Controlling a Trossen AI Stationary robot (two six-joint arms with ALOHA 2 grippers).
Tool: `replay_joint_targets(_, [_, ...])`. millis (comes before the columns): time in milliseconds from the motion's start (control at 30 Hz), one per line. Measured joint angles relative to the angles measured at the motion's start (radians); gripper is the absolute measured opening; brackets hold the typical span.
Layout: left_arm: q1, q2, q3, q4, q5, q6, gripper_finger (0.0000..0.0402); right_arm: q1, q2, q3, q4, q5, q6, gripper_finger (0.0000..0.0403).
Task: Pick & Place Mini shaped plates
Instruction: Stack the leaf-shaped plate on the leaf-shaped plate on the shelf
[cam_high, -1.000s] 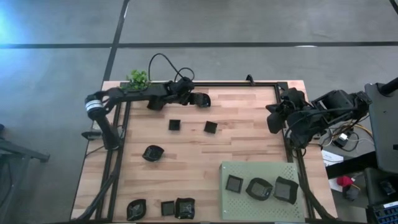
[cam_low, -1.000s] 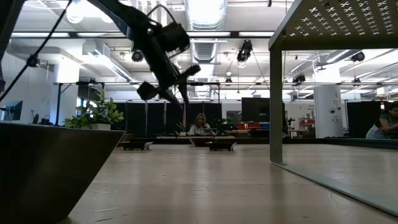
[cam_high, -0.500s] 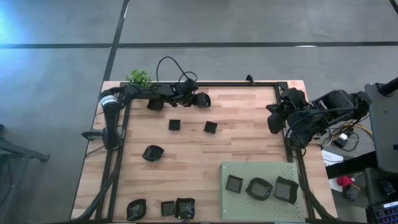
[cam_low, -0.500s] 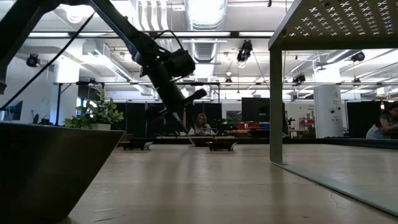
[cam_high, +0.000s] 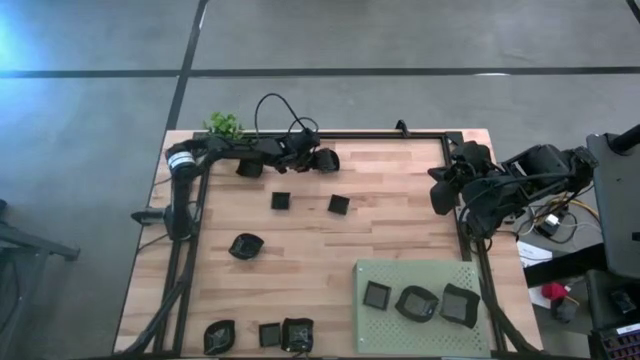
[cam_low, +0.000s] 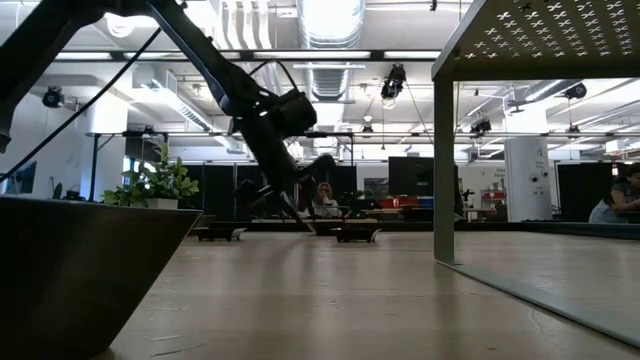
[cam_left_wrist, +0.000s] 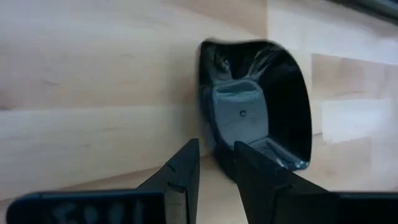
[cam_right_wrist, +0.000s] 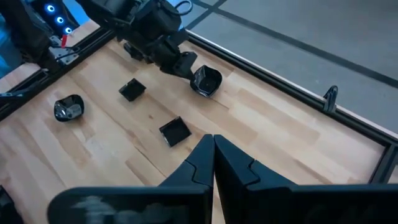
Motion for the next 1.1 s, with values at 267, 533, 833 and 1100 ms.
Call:
replay_joint_targets(267, [-0.001,0.018,0.0,0.02,0.0,-0.033,0.0092,0.0,0.0,0.0,0.0,0.003,0.0,0.0008])
replay_joint_targets(533, [-0.003,0.018,0.0,0.066,-0.023,-0.044,0.0092,-0.001,0.0,0.0,0.0,0.004,0.0,0.0008])
replay_joint_targets(833, [-0.003,0.028,0.0,0.071,-0.036,-0.051,0.0092,0.0,0.0,0.0,0.0,0.022,0.0,0.0008])
replay_joint_targets(1100, [-0.003,0.043,0.0,0.073,-0.04,-0.052,0.0092,0.0,0.0,0.0,0.0,0.022,0.002,0.0008])
